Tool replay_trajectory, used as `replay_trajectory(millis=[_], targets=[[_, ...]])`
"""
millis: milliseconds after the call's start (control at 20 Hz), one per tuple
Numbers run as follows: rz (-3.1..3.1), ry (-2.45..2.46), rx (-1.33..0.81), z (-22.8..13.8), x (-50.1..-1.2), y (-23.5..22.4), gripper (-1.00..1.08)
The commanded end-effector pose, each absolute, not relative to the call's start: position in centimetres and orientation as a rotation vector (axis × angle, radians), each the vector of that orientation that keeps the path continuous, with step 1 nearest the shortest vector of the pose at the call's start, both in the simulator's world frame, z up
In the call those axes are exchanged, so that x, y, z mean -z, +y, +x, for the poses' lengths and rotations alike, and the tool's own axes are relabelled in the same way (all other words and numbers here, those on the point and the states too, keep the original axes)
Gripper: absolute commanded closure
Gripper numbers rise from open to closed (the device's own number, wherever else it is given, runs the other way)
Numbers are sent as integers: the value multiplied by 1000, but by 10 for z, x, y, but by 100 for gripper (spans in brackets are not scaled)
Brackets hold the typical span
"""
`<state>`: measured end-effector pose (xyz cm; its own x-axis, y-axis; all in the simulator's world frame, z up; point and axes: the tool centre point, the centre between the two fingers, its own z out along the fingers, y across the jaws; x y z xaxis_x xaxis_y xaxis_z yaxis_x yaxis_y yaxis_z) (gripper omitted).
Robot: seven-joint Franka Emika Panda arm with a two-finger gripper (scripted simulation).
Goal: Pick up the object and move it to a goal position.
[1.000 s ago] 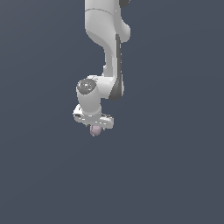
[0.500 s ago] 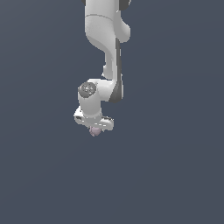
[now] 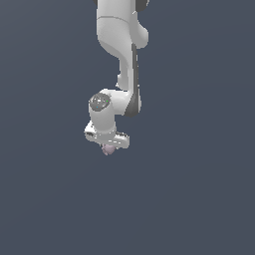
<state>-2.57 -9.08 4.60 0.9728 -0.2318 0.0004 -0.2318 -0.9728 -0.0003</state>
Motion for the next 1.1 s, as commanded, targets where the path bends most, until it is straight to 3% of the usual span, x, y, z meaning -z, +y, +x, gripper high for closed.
replay_trajectory(millis=[0, 400, 1050], targets=[[-3120, 366, 2, -25, -49, -87, 108], [-3120, 366, 2, -24, -84, -45, 108], [-3122, 367, 1, -18, -191, 81, 108]])
